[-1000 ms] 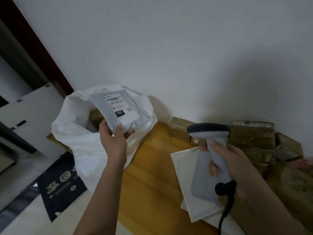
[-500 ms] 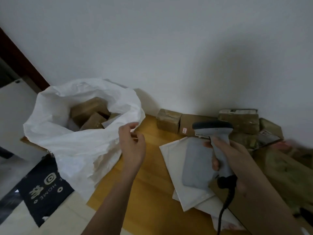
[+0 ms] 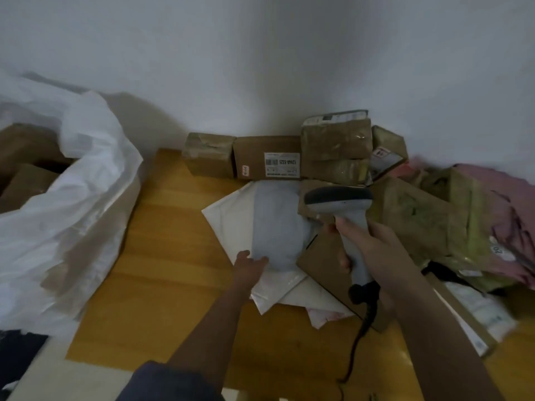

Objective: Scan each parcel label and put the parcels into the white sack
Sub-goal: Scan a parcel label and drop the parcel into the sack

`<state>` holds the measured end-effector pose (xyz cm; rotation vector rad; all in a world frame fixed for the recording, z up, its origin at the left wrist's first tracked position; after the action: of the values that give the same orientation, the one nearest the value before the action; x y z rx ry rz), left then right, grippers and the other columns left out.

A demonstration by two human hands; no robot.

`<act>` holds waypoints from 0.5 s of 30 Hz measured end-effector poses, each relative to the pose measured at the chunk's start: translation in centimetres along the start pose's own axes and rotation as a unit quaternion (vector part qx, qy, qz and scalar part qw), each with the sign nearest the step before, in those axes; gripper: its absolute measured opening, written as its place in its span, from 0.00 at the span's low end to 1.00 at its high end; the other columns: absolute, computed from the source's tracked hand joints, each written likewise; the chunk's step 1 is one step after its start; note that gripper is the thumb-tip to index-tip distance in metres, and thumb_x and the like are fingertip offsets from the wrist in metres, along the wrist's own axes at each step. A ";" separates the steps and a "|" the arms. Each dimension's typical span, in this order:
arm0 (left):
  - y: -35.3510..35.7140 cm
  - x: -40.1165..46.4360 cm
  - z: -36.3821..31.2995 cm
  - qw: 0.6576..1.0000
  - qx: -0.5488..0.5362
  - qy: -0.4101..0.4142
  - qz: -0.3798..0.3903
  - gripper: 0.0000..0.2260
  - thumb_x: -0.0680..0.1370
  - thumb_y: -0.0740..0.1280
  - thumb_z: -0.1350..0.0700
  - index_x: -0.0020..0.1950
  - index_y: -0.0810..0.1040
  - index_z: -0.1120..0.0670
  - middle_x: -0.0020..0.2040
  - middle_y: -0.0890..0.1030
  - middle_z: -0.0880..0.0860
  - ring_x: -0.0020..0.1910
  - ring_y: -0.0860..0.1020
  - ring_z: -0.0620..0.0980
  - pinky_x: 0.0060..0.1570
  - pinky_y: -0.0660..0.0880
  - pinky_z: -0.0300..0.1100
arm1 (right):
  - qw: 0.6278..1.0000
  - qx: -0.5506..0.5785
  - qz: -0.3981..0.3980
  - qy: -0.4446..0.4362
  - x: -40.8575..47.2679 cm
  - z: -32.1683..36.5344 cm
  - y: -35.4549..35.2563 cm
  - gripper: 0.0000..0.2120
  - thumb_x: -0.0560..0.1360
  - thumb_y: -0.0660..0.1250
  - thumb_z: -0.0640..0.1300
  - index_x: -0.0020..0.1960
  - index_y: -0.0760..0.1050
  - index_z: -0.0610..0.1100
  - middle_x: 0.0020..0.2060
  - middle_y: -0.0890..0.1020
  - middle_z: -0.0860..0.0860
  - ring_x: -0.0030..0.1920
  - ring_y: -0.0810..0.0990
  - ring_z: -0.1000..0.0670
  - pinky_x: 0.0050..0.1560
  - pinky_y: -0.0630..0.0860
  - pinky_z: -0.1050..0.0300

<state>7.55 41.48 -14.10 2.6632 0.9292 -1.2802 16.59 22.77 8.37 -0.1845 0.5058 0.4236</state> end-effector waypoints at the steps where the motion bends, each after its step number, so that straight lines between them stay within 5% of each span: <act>1: 0.1 0.6 0.5 0.998 -0.047 -0.038 -0.002 0.31 0.76 0.72 0.55 0.74 0.62 0.61 0.63 0.74 0.58 0.53 0.77 0.55 0.47 0.77 0.46 | 1.000 0.003 -0.004 0.005 -0.1 -0.5 -0.3 0.13 0.79 0.65 0.51 0.51 0.80 0.42 0.35 0.77 0.43 0.26 0.74 0.54 0.28 0.70 0.59; 5: -0.1 0.7 0.6 0.994 -0.092 -0.056 0.029 0.16 0.78 0.70 0.55 0.62 0.76 0.62 0.42 0.76 0.54 0.37 0.73 0.50 0.38 0.75 0.42 | 0.999 0.015 -0.021 0.019 -0.4 -1.4 -1.1 0.10 0.78 0.66 0.51 0.50 0.80 0.45 0.49 0.82 0.41 0.27 0.74 0.54 0.32 0.70 0.56; 8: -1.0 -0.8 -1.2 0.992 -0.125 -0.010 0.010 0.06 0.81 0.65 0.57 0.55 0.78 0.58 0.42 0.77 0.54 0.39 0.73 0.50 0.40 0.75 0.42 | 0.999 0.033 -0.020 0.014 -0.4 -1.0 -1.1 0.10 0.79 0.65 0.51 0.51 0.79 0.45 0.51 0.82 0.42 0.27 0.74 0.53 0.32 0.70 0.56; 11: -3.0 -2.5 -3.9 0.987 -0.114 0.087 -0.069 0.06 0.83 0.61 0.57 0.48 0.76 0.56 0.39 0.75 0.55 0.36 0.73 0.50 0.39 0.74 0.42 | 1.000 0.022 -0.010 0.000 -0.3 -0.1 -0.9 0.12 0.79 0.65 0.51 0.51 0.80 0.43 0.45 0.81 0.40 0.27 0.74 0.53 0.32 0.70 0.56; 15: -6.8 -5.2 -7.7 0.961 -0.084 0.207 -0.161 0.12 0.84 0.58 0.57 0.62 0.74 0.61 0.47 0.79 0.64 0.32 0.78 0.48 0.32 0.79 0.37 | 0.998 0.059 0.006 -0.015 -0.2 1.0 -0.1 0.11 0.80 0.64 0.49 0.53 0.78 0.41 0.45 0.82 0.46 0.27 0.73 0.53 0.29 0.72 0.58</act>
<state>6.77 46.66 -3.79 2.7710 1.4967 -0.6354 16.95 22.85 9.33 -0.0607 0.5013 0.4073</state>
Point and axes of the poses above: each hand's wrist, its own x-axis towards the middle knuckle, its own y-axis out of the palm, z = x × y, the point moved 5 cm from there along x, towards the middle knuckle
